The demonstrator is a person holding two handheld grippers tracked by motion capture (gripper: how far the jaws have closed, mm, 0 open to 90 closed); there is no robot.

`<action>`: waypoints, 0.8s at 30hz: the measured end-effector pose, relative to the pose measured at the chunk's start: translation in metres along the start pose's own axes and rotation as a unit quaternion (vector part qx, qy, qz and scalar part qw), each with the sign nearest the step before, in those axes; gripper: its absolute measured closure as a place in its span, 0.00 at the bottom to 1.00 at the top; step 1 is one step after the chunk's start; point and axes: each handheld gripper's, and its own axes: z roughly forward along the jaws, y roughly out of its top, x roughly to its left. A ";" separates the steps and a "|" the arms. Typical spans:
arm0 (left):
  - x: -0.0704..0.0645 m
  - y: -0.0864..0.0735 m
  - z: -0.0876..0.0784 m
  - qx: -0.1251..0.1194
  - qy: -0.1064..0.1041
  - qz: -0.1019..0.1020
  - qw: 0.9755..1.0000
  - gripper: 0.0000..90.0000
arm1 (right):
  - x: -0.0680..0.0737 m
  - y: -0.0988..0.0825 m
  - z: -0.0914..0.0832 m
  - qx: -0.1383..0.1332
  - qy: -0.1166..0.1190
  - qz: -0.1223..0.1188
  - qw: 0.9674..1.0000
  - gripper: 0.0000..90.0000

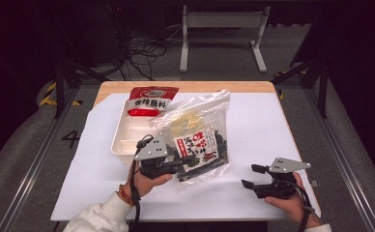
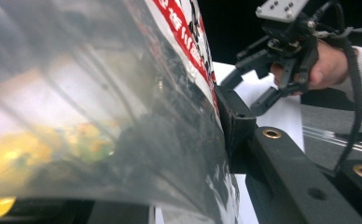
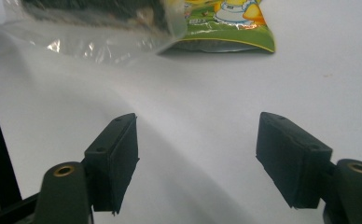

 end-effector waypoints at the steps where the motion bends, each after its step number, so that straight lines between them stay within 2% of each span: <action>1: 0.002 0.001 -0.003 -0.004 0.004 0.001 1.000 0.79 | 0.000 -0.001 0.001 0.001 0.002 -0.001 1.000 0.34; 3: 0.005 0.003 -0.009 -0.008 0.011 0.004 1.000 0.79 | 0.001 -0.002 0.001 0.007 0.000 -0.005 1.000 0.34; 6: 0.010 0.005 -0.020 -0.007 0.041 0.018 0.999 0.79 | 0.002 -0.002 0.001 0.006 0.001 -0.008 1.000 0.33; 10: 0.024 0.008 -0.041 -0.019 0.073 0.017 0.997 0.79 | 0.002 -0.002 0.002 0.007 0.000 -0.007 1.000 0.33; 14: 0.036 0.009 -0.060 -0.026 0.111 0.027 0.993 0.79 | 0.001 -0.003 0.002 0.007 -0.003 -0.002 1.000 0.33; 19: 0.047 0.011 -0.082 -0.036 0.141 0.037 0.989 0.79 | 0.000 -0.005 0.002 0.009 -0.005 0.001 1.000 0.33; 20: 0.048 0.013 -0.086 -0.029 0.160 0.049 0.985 0.79 | 0.000 -0.005 0.002 0.009 -0.005 0.002 1.000 0.33; 22: 0.049 0.014 -0.090 -0.019 0.180 0.063 0.981 0.79 | 0.000 -0.005 0.003 0.008 -0.005 0.004 1.000 0.33; 23: 0.051 0.014 -0.093 -0.020 0.187 0.067 0.980 0.79 | 0.000 -0.005 0.003 0.007 -0.004 0.005 1.000 0.33; 24: 0.053 0.013 -0.095 -0.021 0.188 0.066 0.980 0.79 | 0.000 -0.004 0.004 0.007 -0.005 0.006 1.000 0.33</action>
